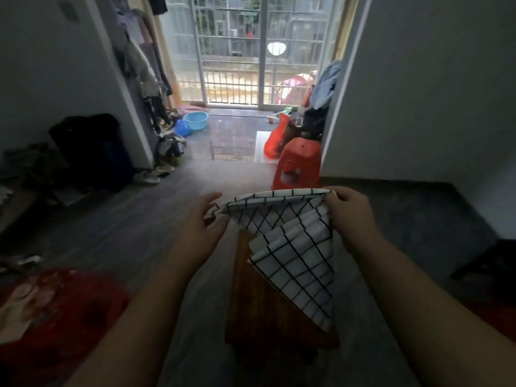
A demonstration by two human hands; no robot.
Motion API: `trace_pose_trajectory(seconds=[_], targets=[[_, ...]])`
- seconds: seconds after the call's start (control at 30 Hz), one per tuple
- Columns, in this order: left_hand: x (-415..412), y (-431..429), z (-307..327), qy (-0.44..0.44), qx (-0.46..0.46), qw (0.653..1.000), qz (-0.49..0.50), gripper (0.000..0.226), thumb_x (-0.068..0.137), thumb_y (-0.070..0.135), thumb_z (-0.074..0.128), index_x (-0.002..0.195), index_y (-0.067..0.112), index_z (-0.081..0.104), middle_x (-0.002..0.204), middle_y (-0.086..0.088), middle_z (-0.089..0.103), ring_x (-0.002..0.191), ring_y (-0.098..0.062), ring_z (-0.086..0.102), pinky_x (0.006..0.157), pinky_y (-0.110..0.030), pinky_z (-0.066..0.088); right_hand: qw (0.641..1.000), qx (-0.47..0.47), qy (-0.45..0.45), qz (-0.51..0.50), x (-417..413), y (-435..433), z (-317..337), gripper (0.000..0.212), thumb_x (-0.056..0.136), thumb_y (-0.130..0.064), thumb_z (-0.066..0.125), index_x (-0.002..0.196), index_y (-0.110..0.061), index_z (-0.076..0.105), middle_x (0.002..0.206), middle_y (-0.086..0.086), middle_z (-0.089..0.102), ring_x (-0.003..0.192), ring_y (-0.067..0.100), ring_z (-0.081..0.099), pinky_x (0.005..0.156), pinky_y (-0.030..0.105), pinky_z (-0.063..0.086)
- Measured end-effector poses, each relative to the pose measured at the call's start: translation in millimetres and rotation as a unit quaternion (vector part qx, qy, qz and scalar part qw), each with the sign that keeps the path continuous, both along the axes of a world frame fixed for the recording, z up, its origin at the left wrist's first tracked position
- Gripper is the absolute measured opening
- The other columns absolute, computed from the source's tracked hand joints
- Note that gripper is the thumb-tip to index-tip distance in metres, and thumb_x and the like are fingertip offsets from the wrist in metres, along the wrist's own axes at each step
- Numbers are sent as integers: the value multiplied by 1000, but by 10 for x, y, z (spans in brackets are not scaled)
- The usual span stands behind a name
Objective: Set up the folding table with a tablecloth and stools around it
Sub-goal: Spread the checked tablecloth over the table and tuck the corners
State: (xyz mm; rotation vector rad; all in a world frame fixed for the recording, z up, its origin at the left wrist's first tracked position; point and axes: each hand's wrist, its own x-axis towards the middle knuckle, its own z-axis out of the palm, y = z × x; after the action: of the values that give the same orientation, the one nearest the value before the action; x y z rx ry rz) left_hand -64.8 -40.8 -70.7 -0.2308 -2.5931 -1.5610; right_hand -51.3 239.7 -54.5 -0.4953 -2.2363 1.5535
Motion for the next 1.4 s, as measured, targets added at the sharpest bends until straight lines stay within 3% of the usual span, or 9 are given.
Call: trace_pose_trajectory(seconds=[0.13, 0.23, 0.5, 0.67, 0.8, 0.97, 1.13, 1.3, 1.4], targets=[[106, 399, 58, -29, 57, 996, -69, 47, 95, 14, 65, 135, 28, 45, 115, 19, 46, 90, 32, 48, 67, 5, 39, 991, -112, 29, -70, 149, 265, 28, 19, 87, -13, 55, 80, -11, 72, 76, 11, 69, 74, 21, 62, 69, 37, 54], [180, 647, 50, -46, 73, 991, -106, 43, 94, 17, 65, 134, 22, 49, 124, 8, 55, 107, 8, 56, 72, 1, 43, 976, -193, 54, -87, 200, 363, 68, 26, 90, -10, 54, 80, -20, 76, 81, 5, 75, 78, 20, 69, 68, 34, 58], [254, 1394, -50, -90, 70, 981, -160, 59, 80, 21, 81, 126, 44, 52, 126, 9, 58, 108, -9, 62, 87, -30, 58, 948, -306, 58, -63, 325, 826, 46, 22, 91, -16, 58, 103, -13, 75, 96, 12, 76, 89, 26, 73, 75, 36, 58], [166, 1752, 76, -39, 24, 992, -120, 32, 90, 16, 71, 112, 36, 60, 104, 10, 64, 86, 5, 62, 64, -3, 46, 954, -296, 28, -42, 386, 1162, -38, 23, 94, -15, 53, 111, -8, 67, 75, -1, 69, 67, 22, 61, 62, 31, 49], [-9, 1915, 312, 19, 9, 996, -84, 20, 90, 17, 69, 98, 34, 64, 85, 13, 63, 78, 0, 59, 59, -5, 42, 946, -321, 29, -21, 324, 1293, -25, 19, 93, -6, 52, 101, -8, 70, 86, 8, 72, 74, 18, 66, 65, 29, 52], [-435, 1939, 596, 66, 3, 996, -63, 18, 83, 18, 72, 82, 36, 66, 91, 15, 66, 90, 3, 59, 75, -16, 43, 931, -366, -11, -9, 135, 1325, 95, 15, 97, -1, 46, 93, -8, 59, 86, 12, 60, 72, 19, 60, 58, 28, 55], [-817, 1960, 891, 106, -18, 991, -75, 19, 81, 16, 73, 76, 33, 67, 99, 8, 66, 99, -10, 59, 88, -23, 45, 864, -503, -35, -1, -63, 1217, 251, 19, 90, 3, 42, 85, -2, 60, 88, 21, 71, 89, 33, 68, 77, 47, 56], [-1131, 1927, 1270, 140, -92, 982, -82, 20, 82, 20, 69, 72, 36, 64, 86, 11, 69, 87, -9, 64, 75, -30, 51, 879, -467, -81, 50, -262, 1188, 354, 22, 97, -15, 51, 109, -2, 62, 108, 23, 69, 101, 35, 67, 78, 47, 57], [-1269, 1866, 1518, 166, -88, 979, -81, 12, 85, 24, 70, 77, 33, 67, 86, 12, 68, 86, -8, 63, 73, -30, 50, 955, -237, -146, 99, -348, 1171, 543, 35, 97, -43, 50, 98, -10, 61, 84, 12, 62, 73, 25, 61, 66, 33, 49]])
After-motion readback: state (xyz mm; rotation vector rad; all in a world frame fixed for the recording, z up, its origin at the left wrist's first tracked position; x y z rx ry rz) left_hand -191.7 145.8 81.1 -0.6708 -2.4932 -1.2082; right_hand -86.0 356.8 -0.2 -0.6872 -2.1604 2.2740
